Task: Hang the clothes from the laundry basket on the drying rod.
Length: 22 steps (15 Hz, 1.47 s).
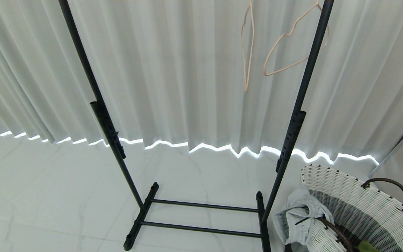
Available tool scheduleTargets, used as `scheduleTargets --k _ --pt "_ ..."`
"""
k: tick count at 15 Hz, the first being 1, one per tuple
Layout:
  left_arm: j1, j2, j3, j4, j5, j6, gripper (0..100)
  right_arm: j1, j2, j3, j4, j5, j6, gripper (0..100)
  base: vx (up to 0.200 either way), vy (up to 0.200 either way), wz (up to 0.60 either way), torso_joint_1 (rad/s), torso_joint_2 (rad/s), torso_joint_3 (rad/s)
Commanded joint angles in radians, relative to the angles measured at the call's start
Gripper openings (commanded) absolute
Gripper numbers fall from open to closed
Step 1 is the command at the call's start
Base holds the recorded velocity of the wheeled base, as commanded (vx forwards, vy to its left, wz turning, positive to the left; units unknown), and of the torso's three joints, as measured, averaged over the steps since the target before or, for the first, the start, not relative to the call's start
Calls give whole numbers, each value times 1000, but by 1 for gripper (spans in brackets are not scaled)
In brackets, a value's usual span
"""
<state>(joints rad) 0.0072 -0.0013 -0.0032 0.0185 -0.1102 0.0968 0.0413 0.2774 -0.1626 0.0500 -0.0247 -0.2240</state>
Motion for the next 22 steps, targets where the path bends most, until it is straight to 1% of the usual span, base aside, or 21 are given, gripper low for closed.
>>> scheduleTargets --k 1,2,3,4,6,7,8,11,12,14,18,20,22 --pt "0 1 0 0 0 0 100 -4 444 -25 19 -213 -247 100 0 0 0 0 0 0" --pt "0 1 0 0 1 0 100 -3 537 -25 16 -241 -291 100 0 0 0 0 0 0" --pt "0 1 0 0 0 0 100 -3 620 -25 5 -236 -305 100 0 0 0 0 0 0" --pt "0 1 0 0 0 0 100 -3 707 -22 -7 -236 -305 100 0 0 0 0 0 0" --pt "0 1 0 0 1 0 100 9 844 -5 -70 -231 -313 100 0 0 0 0 0 0" --pt "0 1 0 0 0 0 100 12 872 5 -90 -233 -324 100 0 0 0 0 0 0" --pt "0 1 0 0 0 0 100 12 930 35 -137 -233 -356 100 0 0 0 0 0 0" --pt "0 1 0 0 1 0 100 22 1011 44 -162 -221 -374 100 0 0 0 0 0 0" --pt "0 1 0 0 0 0 100 20 1046 48 -190 -201 -373 100 0 0 0 0 0 0" --pt "0 1 0 0 0 0 100 20 1135 64 -279 -169 -371 100 0 0 0 0 0 0" --pt "0 1 0 0 1 1 100 15 1322 81 -489 -169 -376 100 0 0 0 0 0 0" --pt "0 1 0 0 1 1 100 12 1388 81 -564 -173 -376 100 0 0 0 0 0 0" --pt "0 1 0 0 0 1 100 -6 1419 78 -590 -175 -376 100 0 0 0 0 0 0"
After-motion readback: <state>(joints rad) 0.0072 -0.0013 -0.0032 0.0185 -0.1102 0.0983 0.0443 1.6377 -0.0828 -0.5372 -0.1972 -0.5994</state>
